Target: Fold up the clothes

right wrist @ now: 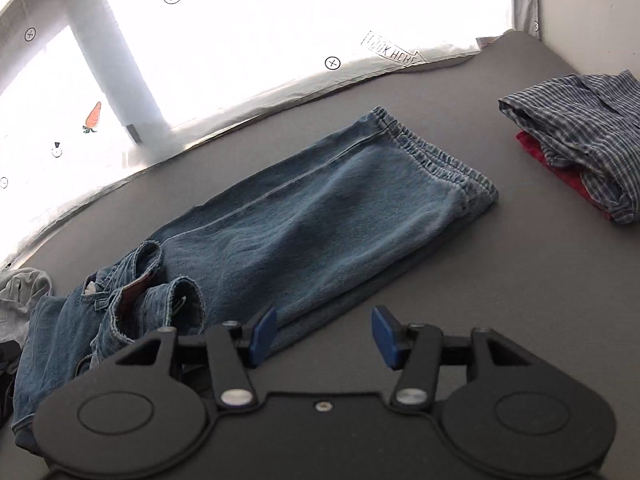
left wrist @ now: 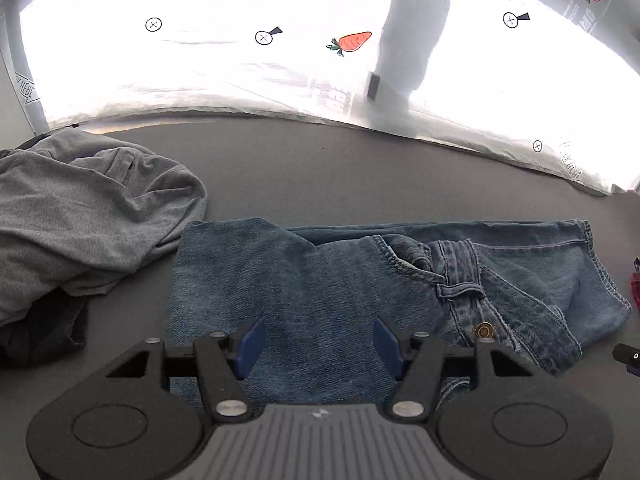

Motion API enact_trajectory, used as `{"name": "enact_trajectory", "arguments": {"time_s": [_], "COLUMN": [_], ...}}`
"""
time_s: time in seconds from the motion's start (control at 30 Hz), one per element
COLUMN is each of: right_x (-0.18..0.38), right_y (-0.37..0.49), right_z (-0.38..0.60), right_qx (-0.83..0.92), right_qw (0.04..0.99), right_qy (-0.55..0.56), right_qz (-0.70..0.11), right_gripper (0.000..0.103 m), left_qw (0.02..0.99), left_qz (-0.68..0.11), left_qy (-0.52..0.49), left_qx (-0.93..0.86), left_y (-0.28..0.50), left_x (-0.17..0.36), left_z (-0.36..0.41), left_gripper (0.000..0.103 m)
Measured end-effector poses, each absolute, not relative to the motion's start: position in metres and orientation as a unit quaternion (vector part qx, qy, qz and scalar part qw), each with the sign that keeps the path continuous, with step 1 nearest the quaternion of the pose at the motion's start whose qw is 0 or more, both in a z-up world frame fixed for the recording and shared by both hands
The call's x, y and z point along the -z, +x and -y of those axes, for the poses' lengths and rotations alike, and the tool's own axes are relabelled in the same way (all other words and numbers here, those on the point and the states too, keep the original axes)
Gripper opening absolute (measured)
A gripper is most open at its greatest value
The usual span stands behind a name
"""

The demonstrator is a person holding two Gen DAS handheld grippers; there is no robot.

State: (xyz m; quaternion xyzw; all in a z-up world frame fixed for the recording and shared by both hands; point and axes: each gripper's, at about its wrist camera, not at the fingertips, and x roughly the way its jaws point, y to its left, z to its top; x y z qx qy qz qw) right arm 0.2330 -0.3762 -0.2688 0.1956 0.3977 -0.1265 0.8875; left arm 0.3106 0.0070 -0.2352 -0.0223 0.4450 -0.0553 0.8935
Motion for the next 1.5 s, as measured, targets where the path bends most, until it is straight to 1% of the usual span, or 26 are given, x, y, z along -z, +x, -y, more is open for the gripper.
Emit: {"name": "enact_trajectory", "arguments": {"time_s": [0.1,0.17,0.23,0.33,0.37,0.4,0.47,0.53,0.63,0.7,0.77,0.83,0.87,0.97,1.0,1.03,1.13,1.23,1.27,1.37,1.43,1.5], "right_x": [0.281,0.29,0.299,0.304,0.306,0.309,0.311,0.303,0.279,0.271,0.283,0.305,0.315,0.314,0.311,0.309,0.315,0.326,0.329,0.333,0.336,0.338], "right_y": [0.242,0.254,0.268,0.285,0.291,0.293,0.299,0.299,0.296,0.297,0.302,0.306,0.305,0.292,0.288,0.281,0.27,0.27,0.271,0.275,0.278,0.282], "right_z": [0.435,0.455,0.466,0.468,0.467,0.466,0.464,0.462,0.464,0.471,0.483,0.487,0.488,0.492,0.496,0.502,0.516,0.522,0.523,0.527,0.532,0.537], "right_qx": [0.194,0.218,0.232,0.225,0.225,0.224,0.227,0.232,0.228,0.219,0.22,0.227,0.231,0.237,0.24,0.242,0.235,0.215,0.21,0.207,0.206,0.203], "right_qw": [0.874,0.87,0.869,0.872,0.871,0.872,0.872,0.883,0.909,0.914,0.904,0.889,0.884,0.884,0.882,0.877,0.86,0.849,0.845,0.84,0.834,0.832], "right_qy": [0.242,0.248,0.242,0.223,0.219,0.215,0.196,0.17,0.112,0.109,0.124,0.131,0.13,0.156,0.178,0.212,0.291,0.341,0.357,0.387,0.408,0.419], "right_qz": [-0.374,-0.367,-0.363,-0.373,-0.377,-0.378,-0.386,-0.371,-0.332,-0.324,-0.345,-0.376,-0.386,-0.371,-0.365,-0.357,-0.347,-0.342,-0.339,-0.319,-0.308,-0.301], "right_gripper": [0.054,0.053,0.042,0.04,0.038,0.034,0.013,0.007,0.006,0.005,0.005,0.006,0.009,0.019,0.029,0.033,0.036,0.036,0.038,0.04,0.043,0.043], "left_qw": [0.887,0.885,0.886,0.885,0.884,0.882,0.879,0.878,0.88,0.882,0.883,0.884,0.884,0.884,0.883,0.883,0.882,0.881,0.881,0.881,0.881,0.88], "left_qz": [-0.453,-0.456,-0.458,-0.461,-0.464,-0.468,-0.474,-0.475,-0.473,-0.47,-0.468,-0.466,-0.465,-0.467,-0.467,-0.468,-0.47,-0.471,-0.471,-0.47,-0.471,-0.473], "left_qy": [-0.018,-0.01,-0.006,-0.016,-0.022,-0.027,-0.032,-0.033,-0.026,-0.015,-0.003,0.0,0.0,-0.001,-0.004,-0.007,-0.005,-0.004,-0.004,-0.009,-0.014,-0.02], "left_qx": [0.087,0.089,0.073,0.054,0.052,0.05,0.045,0.042,0.038,0.035,0.034,0.036,0.04,0.041,0.042,0.042,0.042,0.042,0.042,0.046,0.048,0.048], "left_y": [0.326,0.337,0.348,0.361,0.365,0.369,0.373,0.373,0.372,0.37,0.371,0.371,0.372,0.376,0.377,0.377,0.378,0.379,0.379,0.379,0.379,0.379], "left_x": [0.259,0.274,0.283,0.288,0.289,0.29,0.291,0.291,0.291,0.293,0.294,0.294,0.294,0.294,0.294,0.294,0.295,0.295,0.295,0.295,0.292,0.288], "left_z": [0.043,0.07,0.085,0.093,0.093,0.092,0.092,0.093,0.096,0.1,0.104,0.106,0.106,0.106,0.105,0.104,0.105,0.107,0.107,0.105,0.104,0.104], "left_gripper": [0.061,0.061,0.06,0.061,0.062,0.063,0.064,0.064,0.064,0.066,0.068,0.074,0.077,0.077,0.077,0.077,0.078,0.08,0.081,0.081,0.082,0.082]}}
